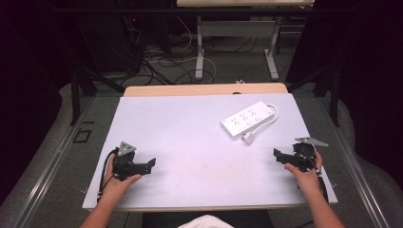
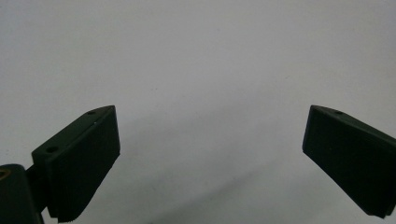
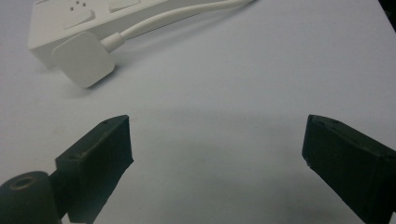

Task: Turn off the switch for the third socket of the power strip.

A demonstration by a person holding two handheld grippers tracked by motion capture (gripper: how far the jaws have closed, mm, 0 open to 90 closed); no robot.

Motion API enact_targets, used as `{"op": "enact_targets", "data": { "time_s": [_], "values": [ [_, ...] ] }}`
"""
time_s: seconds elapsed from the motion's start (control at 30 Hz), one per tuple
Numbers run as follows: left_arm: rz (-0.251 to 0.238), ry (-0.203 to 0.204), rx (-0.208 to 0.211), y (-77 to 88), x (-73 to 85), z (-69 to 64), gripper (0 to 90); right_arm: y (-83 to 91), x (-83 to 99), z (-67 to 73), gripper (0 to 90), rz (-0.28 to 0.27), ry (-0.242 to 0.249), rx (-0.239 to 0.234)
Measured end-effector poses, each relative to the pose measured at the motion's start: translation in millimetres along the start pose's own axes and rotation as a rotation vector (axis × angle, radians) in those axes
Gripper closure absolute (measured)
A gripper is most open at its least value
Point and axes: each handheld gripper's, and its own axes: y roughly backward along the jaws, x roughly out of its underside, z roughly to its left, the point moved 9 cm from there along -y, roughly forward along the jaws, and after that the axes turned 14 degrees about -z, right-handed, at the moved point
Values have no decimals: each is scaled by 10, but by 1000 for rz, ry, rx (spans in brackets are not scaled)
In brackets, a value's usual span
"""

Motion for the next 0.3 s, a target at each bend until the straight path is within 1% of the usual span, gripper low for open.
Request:
{"op": "enact_targets", "data": {
  "time_s": [0.03,0.1,0.13,0.17,0.2,0.3],
  "values": [
    [14,-5,8,12,6,1,40,-1,-2,-28,84,-3,-3,3],
    [8,0,6,8,2,-4,40,-3,2,-69,87,-6,-18,17],
    [14,-7,8,12,5,2,40,-1,10,-78,89,1,-30,17],
    [9,0,6,7,2,-2,40,1,13,-89,90,5,-31,11],
    [9,1,7,7,2,-2,40,0,14,-98,90,2,-36,21],
    [10,1,5,7,3,1,40,7,6,-96,91,-1,-37,24]
  ]
}}
